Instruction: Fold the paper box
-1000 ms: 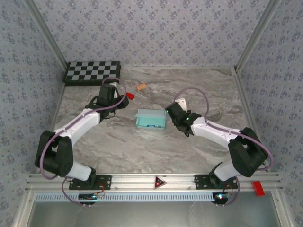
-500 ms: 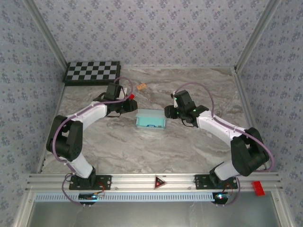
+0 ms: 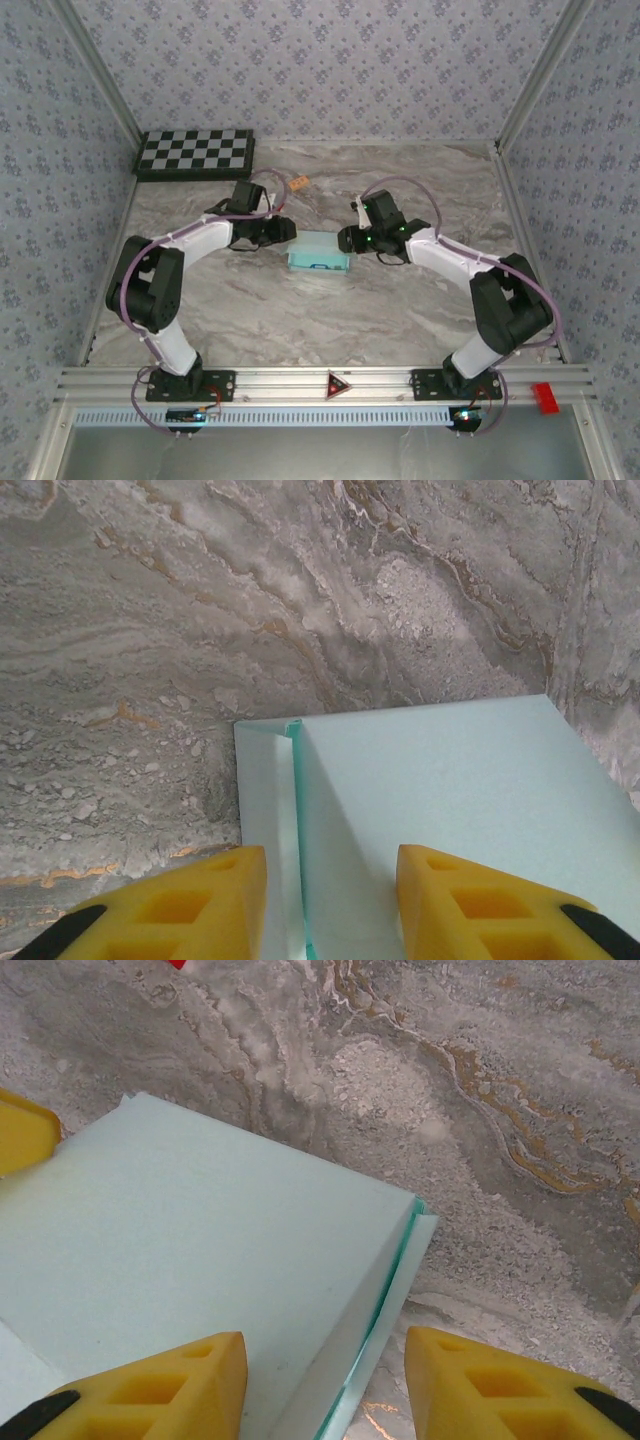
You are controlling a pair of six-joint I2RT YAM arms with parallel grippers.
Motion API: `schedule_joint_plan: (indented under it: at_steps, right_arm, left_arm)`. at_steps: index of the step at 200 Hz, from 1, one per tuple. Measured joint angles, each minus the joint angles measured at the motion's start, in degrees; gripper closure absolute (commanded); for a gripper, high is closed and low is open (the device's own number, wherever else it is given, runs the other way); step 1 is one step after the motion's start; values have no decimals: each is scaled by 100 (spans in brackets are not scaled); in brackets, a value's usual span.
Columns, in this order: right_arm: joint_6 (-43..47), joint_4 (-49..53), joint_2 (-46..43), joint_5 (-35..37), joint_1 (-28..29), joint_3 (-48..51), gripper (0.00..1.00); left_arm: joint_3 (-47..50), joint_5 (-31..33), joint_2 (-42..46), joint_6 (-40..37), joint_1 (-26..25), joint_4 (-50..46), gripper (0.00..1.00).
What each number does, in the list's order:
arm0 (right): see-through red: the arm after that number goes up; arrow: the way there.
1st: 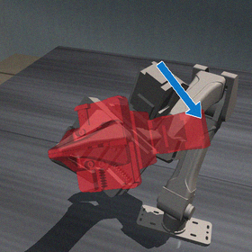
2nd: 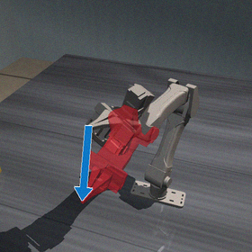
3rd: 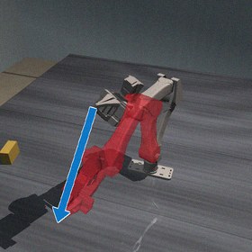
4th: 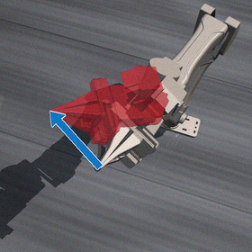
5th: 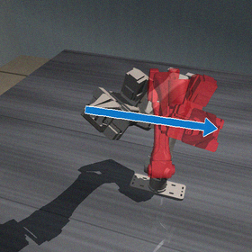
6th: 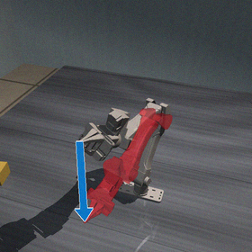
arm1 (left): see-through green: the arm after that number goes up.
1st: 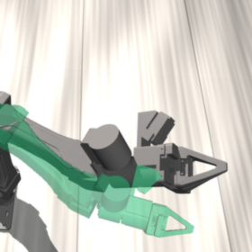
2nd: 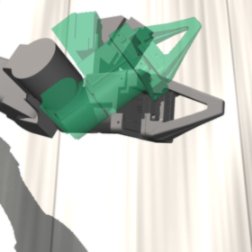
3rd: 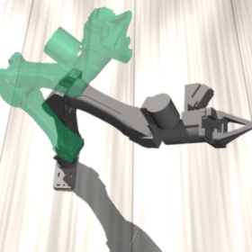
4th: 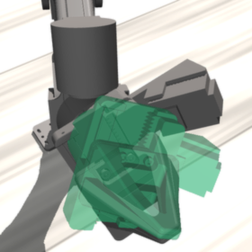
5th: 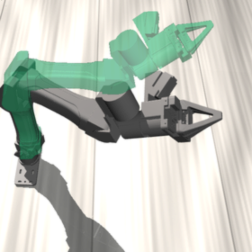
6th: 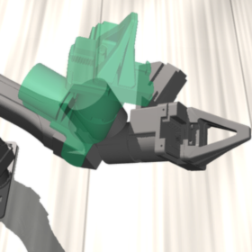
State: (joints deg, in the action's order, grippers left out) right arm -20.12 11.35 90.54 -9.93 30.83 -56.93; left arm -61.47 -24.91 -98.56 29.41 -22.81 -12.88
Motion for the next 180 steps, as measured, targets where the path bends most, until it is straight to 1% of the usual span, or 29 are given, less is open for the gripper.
schedule_joint_plan:
  at_steps: [81,131,180]
  right_arm:
    - [-256,-223,374,2,-2,61,56]
    - [-380,-313,586,11,-13,90,62]
    - [-409,-433,787,24,-68,50,66]
  left_arm:
    - [299,-7,-68,269,-151,352,63]
    - [452,-13,-162,470,-260,612,67]
    - [756,273,-94,835,-424,1047,69]
